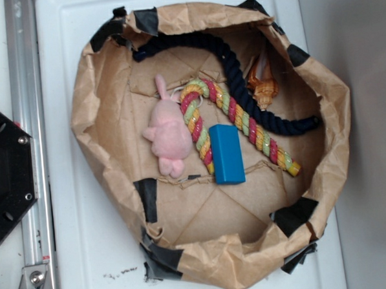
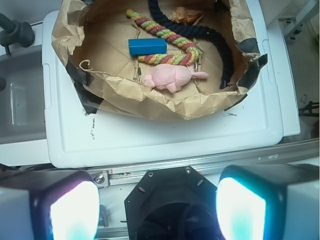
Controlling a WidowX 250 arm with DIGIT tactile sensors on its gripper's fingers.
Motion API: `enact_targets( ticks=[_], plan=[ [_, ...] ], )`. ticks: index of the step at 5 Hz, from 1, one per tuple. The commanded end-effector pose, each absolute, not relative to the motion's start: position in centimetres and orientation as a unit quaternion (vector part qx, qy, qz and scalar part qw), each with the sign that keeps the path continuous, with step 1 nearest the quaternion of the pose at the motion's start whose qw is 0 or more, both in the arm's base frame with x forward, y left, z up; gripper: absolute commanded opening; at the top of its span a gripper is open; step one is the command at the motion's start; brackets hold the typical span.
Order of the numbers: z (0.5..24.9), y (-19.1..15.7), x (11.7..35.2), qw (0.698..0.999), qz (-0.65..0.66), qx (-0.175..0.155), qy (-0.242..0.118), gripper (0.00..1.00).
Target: Grab the blue block.
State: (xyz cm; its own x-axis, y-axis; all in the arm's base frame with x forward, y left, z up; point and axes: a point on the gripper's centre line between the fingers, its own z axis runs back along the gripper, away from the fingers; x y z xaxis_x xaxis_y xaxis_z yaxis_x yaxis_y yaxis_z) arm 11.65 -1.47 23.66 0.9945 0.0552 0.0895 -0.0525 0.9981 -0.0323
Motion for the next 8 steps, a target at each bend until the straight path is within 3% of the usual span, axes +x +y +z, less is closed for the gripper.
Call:
enact_targets(
  ticks=[1, 2, 3, 4, 5, 6, 7, 8],
  plan=[
    [23.7, -1.5, 11.6, 0.999, 0.027, -0.015, -0.045, 1.00],
    [21.4, -2.7, 16.6, 0.990, 0.134, -0.042, -0.022, 1.00],
    [19.4, -3.3, 21.5, 0.964, 0.259, -0.037, 0.039, 1.00],
    [16.4, -3.1, 26.4, 0.924, 0.378, -0.030, 0.053, 1.00],
    [12.3, -0.3, 29.2, 0.874, 0.485, 0.017, 0.028, 1.00],
    [10.9, 1.0, 29.2, 0.864, 0.502, 0.042, -0.016, 1.00],
    [8.9, 1.7, 28.2, 0.840, 0.540, 0.015, -0.050, 1.00],
    [6.2, 0.7, 28.4, 0.841, 0.540, 0.018, -0.026, 1.00]
  ],
)
